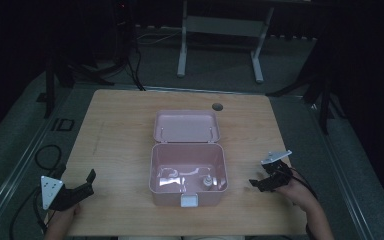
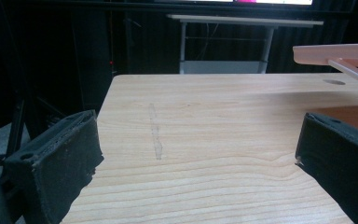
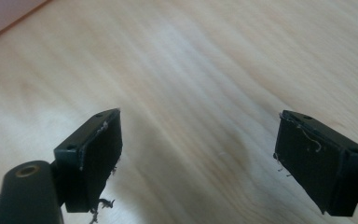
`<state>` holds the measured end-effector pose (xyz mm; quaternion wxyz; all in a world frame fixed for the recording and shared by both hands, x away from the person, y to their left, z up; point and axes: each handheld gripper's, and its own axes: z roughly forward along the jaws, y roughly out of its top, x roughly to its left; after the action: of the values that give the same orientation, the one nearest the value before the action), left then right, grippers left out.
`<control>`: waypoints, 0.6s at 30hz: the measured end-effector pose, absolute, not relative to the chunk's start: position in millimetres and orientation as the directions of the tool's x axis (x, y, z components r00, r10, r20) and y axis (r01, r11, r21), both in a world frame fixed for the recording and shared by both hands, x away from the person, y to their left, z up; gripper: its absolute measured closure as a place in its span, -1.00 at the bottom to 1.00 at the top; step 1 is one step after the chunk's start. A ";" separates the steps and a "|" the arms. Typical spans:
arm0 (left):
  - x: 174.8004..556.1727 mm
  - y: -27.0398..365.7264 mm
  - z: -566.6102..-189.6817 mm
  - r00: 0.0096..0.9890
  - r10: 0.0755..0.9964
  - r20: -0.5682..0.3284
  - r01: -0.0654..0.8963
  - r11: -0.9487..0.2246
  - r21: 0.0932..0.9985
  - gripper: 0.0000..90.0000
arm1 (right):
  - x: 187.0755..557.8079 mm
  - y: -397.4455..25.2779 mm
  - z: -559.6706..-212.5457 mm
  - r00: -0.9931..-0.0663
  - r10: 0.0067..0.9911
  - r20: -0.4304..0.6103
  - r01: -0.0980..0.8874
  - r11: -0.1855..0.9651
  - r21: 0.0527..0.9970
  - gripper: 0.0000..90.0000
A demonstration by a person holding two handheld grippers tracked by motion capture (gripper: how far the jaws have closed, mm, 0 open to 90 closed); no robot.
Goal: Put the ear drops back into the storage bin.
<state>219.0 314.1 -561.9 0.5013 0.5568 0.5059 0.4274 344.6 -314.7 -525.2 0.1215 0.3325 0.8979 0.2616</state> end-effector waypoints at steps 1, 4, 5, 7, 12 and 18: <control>219.0 314.2 -561.9 0.123 0.992 -0.032 0.135 0.015 0.991 -0.99 | 343.8 -316.4 -527.0 -0.732 0.681 -0.038 0.547 0.620 0.562 -0.69; 219.0 314.2 -561.9 0.123 0.992 -0.032 0.136 0.015 0.991 -0.99 | 341.5 -320.8 -532.7 -0.690 0.722 -0.039 0.568 0.575 0.589 -0.69; 218.9 314.2 -561.8 0.123 0.992 -0.032 0.135 0.015 0.991 -0.99 | 340.8 -322.2 -534.0 -0.673 0.738 -0.043 0.574 0.559 0.599 -0.69; 218.9 314.2 -561.8 0.123 0.992 -0.033 0.135 0.016 0.991 -0.99 | 339.2 -325.6 -535.3 -0.639 0.768 -0.051 0.578 0.523 0.626 -0.69; 219.0 314.2 -561.8 0.124 0.992 -0.033 0.135 0.016 0.991 -0.99 | 335.0 -332.0 -540.4 -0.521 0.851 -0.072 0.590 0.420 0.690 -0.69; 219.0 314.2 -561.9 0.123 0.992 -0.032 0.135 0.016 0.991 -0.99 | 332.6 -332.8 -546.4 -0.395 0.911 -0.113 0.591 0.347 0.728 -0.70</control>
<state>219.0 314.2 -561.9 0.5018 0.5567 0.5060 0.4269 332.6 -332.8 -546.4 0.2624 0.4832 0.7776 0.3051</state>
